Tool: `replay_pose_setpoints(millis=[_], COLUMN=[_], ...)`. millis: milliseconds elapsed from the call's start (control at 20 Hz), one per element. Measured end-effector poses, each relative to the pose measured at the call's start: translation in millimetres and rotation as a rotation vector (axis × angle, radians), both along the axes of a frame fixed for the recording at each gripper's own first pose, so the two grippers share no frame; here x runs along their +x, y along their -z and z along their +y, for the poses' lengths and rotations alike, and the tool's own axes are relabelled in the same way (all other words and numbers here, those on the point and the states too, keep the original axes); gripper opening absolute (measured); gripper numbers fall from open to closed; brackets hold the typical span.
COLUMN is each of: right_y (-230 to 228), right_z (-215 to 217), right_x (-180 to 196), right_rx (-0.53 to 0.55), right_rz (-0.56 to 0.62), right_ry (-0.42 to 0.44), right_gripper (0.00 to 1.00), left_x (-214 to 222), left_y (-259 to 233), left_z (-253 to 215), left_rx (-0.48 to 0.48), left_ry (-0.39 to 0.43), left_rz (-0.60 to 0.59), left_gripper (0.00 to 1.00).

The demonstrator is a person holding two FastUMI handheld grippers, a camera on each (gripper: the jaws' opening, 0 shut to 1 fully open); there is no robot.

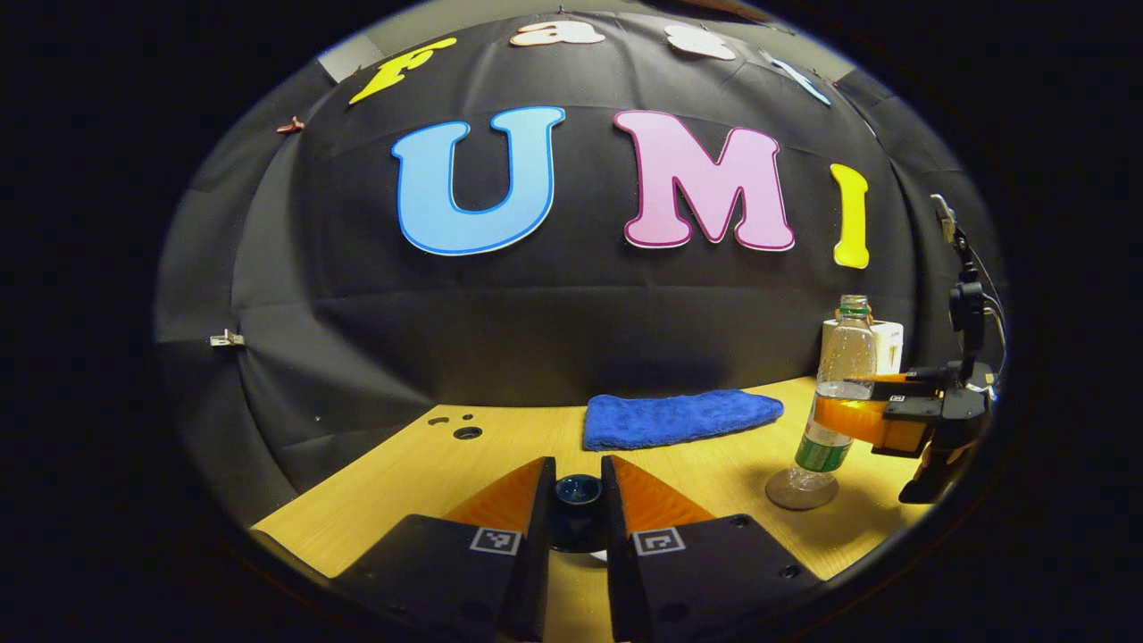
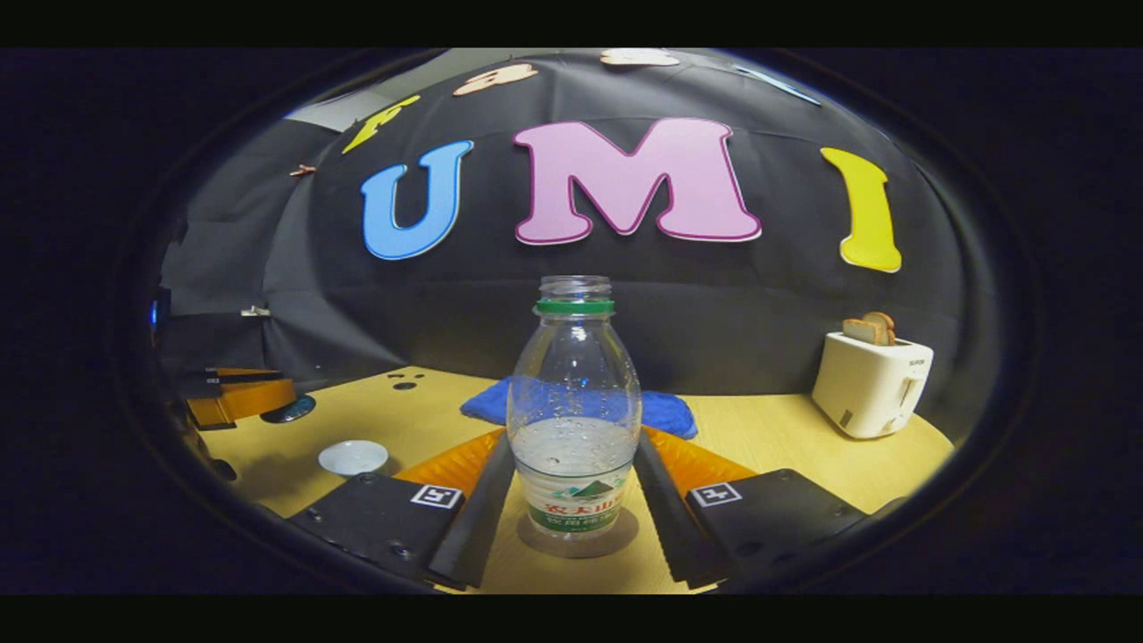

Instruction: Open the teacup lid with one hand, grasp the water bottle and pour water into the teacup with the other hand; after pouring, place the water bottle on the coaster and then close the teacup lid.

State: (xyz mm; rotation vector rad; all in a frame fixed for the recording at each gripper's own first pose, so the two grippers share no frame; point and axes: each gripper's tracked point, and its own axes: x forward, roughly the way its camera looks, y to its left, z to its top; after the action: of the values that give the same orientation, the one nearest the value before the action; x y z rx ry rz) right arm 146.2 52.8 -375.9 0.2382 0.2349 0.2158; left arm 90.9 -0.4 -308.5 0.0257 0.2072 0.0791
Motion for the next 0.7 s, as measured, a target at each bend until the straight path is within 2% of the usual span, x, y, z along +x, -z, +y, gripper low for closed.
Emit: replay_pose_setpoints(millis=[50, 150, 200, 300, 350, 400, 450, 550, 700], right_y=[2.0, 3.6, 5.2, 9.0, 8.9, 8.4, 8.3, 9.6, 15.6], right_z=[0.2, 2.2, 3.7, 5.1, 4.7, 3.2, 3.5, 4.0, 4.3], right_x=[0.3, 1.4, 2.0, 0.6, 0.1, 0.8, 0.5, -0.6, -2.7], right_rx=[0.001, 0.02, 0.031, 0.04, 0.039, 0.035, 0.032, 0.036, 0.056], right_rz=[0.006, 0.017, 0.025, 0.035, 0.035, 0.032, 0.029, 0.035, 0.06], right_ry=[0.0, -0.007, -0.014, -0.021, -0.021, -0.016, -0.014, -0.02, -0.026], right_gripper=[0.77, 0.77, 0.78, 0.8, 0.82, 0.82, 0.84, 0.9, 0.93], left_x=[0.5, 1.0, 1.7, 2.6, 2.6, 2.8, 2.6, 3.7, 5.2], left_y=[0.2, 0.6, 0.8, 2.0, 1.9, 1.5, 2.1, 3.1, 5.0], left_z=[-0.1, -1.0, -0.3, 0.2, -0.8, -1.7, -2.0, -3.3, -7.0], left_rx=[0.001, 0.004, 0.007, 0.013, 0.013, 0.012, 0.011, 0.009, 0.009], left_ry=[0.0, 0.0, 0.0, 0.001, 0.002, 0.004, 0.004, 0.006, 0.011], left_rz=[0.002, 0.003, 0.004, 0.006, 0.006, 0.007, 0.007, 0.009, 0.012], left_gripper=[0.35, 0.27, 0.35, 0.27, 0.35, 0.35, 0.27, 0.27, 0.31])
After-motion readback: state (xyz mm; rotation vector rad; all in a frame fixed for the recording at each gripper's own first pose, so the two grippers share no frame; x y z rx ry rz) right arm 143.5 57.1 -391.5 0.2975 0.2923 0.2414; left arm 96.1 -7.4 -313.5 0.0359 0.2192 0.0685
